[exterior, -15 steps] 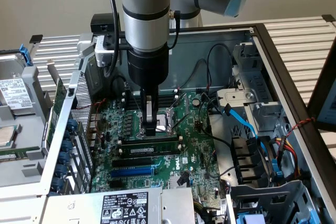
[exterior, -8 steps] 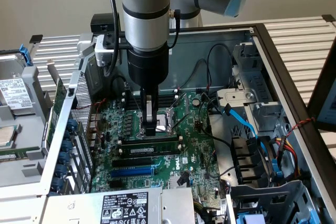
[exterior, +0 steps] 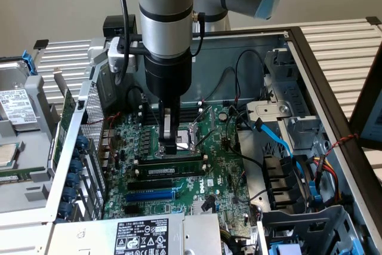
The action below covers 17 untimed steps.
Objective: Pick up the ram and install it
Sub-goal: 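Press down the ram until it locks into place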
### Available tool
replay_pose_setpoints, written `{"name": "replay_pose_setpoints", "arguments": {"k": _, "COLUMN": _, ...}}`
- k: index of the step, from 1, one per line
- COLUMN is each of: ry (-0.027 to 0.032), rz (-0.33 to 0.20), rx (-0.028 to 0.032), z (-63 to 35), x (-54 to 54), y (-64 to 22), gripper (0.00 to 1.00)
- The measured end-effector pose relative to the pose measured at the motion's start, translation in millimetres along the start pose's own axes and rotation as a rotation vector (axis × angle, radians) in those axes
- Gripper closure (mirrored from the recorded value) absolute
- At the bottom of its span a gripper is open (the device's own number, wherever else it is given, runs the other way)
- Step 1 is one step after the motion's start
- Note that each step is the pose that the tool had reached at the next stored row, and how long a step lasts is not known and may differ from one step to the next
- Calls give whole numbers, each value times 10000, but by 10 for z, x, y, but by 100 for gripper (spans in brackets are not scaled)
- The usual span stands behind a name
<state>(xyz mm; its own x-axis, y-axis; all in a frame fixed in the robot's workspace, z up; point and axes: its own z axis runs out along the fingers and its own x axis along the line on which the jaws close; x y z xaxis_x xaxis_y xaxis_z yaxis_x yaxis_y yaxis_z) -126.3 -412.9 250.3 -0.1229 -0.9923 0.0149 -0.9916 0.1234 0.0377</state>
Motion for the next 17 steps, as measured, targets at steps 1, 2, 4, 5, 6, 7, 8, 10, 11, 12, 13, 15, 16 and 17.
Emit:
{"name": "replay_pose_setpoints", "arguments": {"k": 1, "ry": -5, "rz": 146, "rx": -2, "z": 0, "x": 0, "y": 0, "gripper": 90}}
{"name": "replay_pose_setpoints", "arguments": {"k": 2, "ry": -11, "rz": 296, "rx": -4, "z": 0, "x": 0, "y": 0, "gripper": 90}}
{"name": "replay_pose_setpoints", "arguments": {"k": 4, "ry": -21, "rz": 557, "rx": -8, "z": 0, "x": 0, "y": 0, "gripper": 90}}
{"name": "replay_pose_setpoints", "arguments": {"k": 5, "ry": -27, "rz": 694, "rx": -11, "z": 0, "x": 0, "y": 0, "gripper": 90}}
{"name": "replay_pose_setpoints", "arguments": {"k": 6, "ry": -32, "rz": 844, "rx": -13, "z": 0, "x": 0, "y": 0, "gripper": 90}}
{"name": "replay_pose_setpoints", "arguments": {"k": 7, "ry": -39, "rz": 997, "rx": -15, "z": 0, "x": 0, "y": 0, "gripper": 90}}
{"name": "replay_pose_setpoints", "arguments": {"k": 8, "ry": -44, "rz": 1153, "rx": -17, "z": 0, "x": 0, "y": 0, "gripper": 90}}
{"name": "replay_pose_setpoints", "arguments": {"k": 10, "ry": -58, "rz": 1463, "rx": -22, "z": 0, "x": 0, "y": 0, "gripper": 90}}
{"name": "replay_pose_setpoints", "arguments": {"k": 11, "ry": -64, "rz": 1625, "rx": -24, "z": 0, "x": 0, "y": 0, "gripper": 90}}
{"name": "replay_pose_setpoints", "arguments": {"k": 12, "ry": -70, "rz": 1799, "rx": -27, "z": 0, "x": 0, "y": 0, "gripper": 90}}
{"name": "replay_pose_setpoints", "arguments": {"k": 13, "ry": -76, "rz": 1953, "rx": -29, "z": 0, "x": 0, "y": 0, "gripper": 90}}
{"name": "replay_pose_setpoints", "arguments": {"k": 15, "ry": -68, "rz": 2188, "rx": -30, "z": 1, "x": 0, "y": 0, "gripper": 90}}
{"name": "replay_pose_setpoints", "arguments": {"k": 16, "ry": -66, "rz": 2256, "rx": -31, "z": 0, "x": 1, "y": 0, "gripper": 90}}
{"name": "replay_pose_setpoints", "arguments": {"k": 17, "ry": -66, "rz": 2349, "rx": -31, "z": 0, "x": 1, "y": 0, "gripper": 90}}
